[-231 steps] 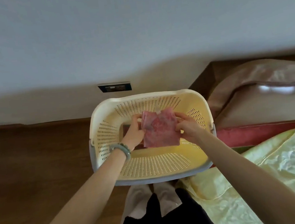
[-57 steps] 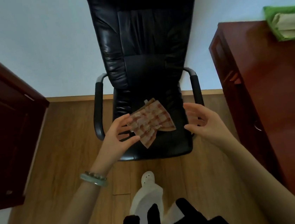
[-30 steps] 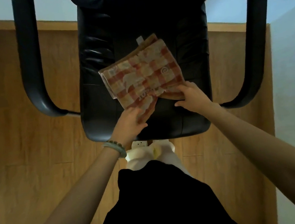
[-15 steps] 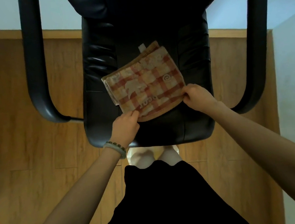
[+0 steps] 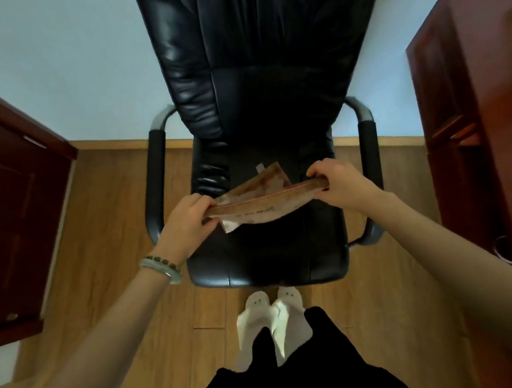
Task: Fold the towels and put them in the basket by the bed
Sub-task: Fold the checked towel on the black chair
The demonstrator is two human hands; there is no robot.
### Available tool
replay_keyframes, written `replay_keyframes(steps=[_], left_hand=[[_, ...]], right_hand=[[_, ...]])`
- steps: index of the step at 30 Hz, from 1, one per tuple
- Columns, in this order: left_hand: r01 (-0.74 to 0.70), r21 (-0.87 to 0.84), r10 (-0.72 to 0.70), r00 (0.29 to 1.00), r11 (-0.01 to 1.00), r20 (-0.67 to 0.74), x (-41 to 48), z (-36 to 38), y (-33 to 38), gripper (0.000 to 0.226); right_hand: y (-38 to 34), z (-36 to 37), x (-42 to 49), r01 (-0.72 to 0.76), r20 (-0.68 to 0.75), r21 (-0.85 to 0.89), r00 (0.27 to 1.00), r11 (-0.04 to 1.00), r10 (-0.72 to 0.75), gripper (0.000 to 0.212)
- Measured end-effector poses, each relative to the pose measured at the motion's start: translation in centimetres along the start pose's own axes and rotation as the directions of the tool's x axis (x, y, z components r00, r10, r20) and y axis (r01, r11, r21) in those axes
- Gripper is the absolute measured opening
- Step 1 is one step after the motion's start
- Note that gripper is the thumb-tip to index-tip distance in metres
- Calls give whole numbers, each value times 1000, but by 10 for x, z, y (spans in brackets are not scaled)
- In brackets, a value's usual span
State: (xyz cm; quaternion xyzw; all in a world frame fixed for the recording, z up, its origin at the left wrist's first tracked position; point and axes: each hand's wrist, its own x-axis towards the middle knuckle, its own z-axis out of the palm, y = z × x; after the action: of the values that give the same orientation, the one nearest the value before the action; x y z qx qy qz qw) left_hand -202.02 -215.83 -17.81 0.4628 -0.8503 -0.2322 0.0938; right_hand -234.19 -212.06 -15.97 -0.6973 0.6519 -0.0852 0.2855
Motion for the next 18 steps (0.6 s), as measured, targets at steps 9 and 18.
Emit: replay_keyframes(steps=[9, 18], left_hand=[[-95, -75, 76, 971, 993, -227, 9, -135, 41, 19], [-78, -293, -17, 951, 953, -310, 40, -214, 72, 30]], right_hand=[[-72, -125, -30, 75, -141, -18, 987, 997, -77, 37], [-98, -200, -36, 71, -363, 60, 931, 996, -45, 18]])
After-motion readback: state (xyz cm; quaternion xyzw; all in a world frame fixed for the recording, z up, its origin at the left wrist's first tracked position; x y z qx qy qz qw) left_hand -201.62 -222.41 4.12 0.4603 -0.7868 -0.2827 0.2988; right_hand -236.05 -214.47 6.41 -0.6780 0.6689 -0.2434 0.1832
